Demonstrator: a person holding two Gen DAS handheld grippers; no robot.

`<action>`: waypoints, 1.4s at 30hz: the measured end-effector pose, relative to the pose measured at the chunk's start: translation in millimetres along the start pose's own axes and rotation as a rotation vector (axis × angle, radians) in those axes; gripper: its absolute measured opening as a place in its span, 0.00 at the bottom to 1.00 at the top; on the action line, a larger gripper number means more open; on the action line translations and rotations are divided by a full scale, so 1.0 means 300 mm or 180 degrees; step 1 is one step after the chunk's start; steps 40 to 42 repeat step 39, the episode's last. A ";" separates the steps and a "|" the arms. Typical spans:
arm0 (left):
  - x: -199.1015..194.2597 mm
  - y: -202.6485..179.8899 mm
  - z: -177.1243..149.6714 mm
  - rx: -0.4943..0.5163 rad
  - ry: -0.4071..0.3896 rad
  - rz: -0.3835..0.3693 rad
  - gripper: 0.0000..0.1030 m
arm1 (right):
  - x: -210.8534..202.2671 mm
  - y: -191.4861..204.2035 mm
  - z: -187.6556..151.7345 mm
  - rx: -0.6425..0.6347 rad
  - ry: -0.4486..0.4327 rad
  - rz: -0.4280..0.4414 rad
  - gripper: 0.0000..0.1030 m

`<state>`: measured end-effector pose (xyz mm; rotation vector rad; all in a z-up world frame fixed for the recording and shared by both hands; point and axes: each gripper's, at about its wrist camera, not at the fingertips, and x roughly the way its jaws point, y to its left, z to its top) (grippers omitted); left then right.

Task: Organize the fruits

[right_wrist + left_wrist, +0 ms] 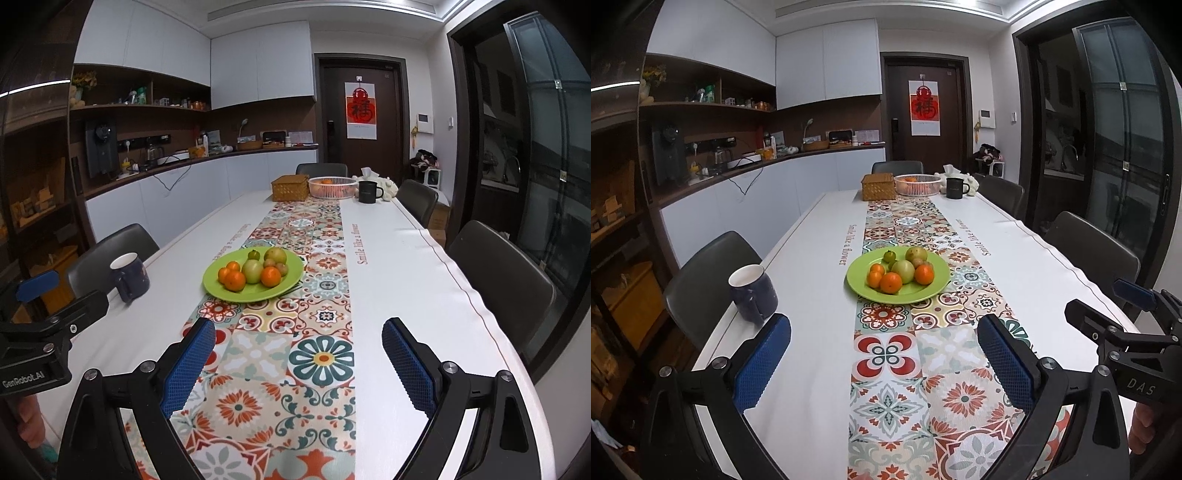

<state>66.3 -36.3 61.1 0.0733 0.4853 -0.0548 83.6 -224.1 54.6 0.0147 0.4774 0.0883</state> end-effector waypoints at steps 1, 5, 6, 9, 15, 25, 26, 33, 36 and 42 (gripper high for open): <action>-0.001 0.000 -0.002 -0.0003 0.0003 0.0006 1.00 | 0.001 0.000 0.000 0.0000 0.0001 0.0000 0.90; -0.005 0.007 -0.013 -0.0018 -0.0002 0.0025 1.00 | -0.007 -0.001 -0.006 -0.0006 -0.0003 -0.0004 0.90; -0.006 0.009 -0.016 -0.0022 -0.0003 0.0027 1.00 | -0.009 -0.001 -0.008 -0.0009 -0.0003 -0.0006 0.90; -0.007 0.010 -0.020 -0.0030 0.0003 0.0030 1.00 | -0.013 0.000 -0.009 -0.0008 -0.0003 -0.0004 0.90; 0.003 0.016 -0.030 -0.0050 0.0041 0.0059 1.00 | -0.027 0.009 -0.016 -0.0033 0.0011 0.0000 0.90; 0.006 0.017 -0.032 -0.0047 0.0043 0.0052 1.00 | -0.025 0.012 -0.008 -0.0032 0.0047 0.0008 0.90; 0.004 0.017 -0.032 -0.0046 0.0042 0.0056 1.00 | -0.025 0.011 -0.008 -0.0031 0.0053 0.0014 0.90; 0.010 0.017 -0.036 -0.0043 0.0070 0.0082 1.00 | -0.017 0.011 -0.009 -0.0038 0.0077 0.0021 0.90; 0.019 0.018 -0.038 -0.0053 0.0092 0.0075 1.00 | -0.011 0.010 -0.012 -0.0032 0.0096 0.0028 0.90; 0.025 0.016 -0.039 -0.0047 0.0110 0.0079 1.00 | -0.005 0.008 -0.014 -0.0029 0.0113 0.0024 0.90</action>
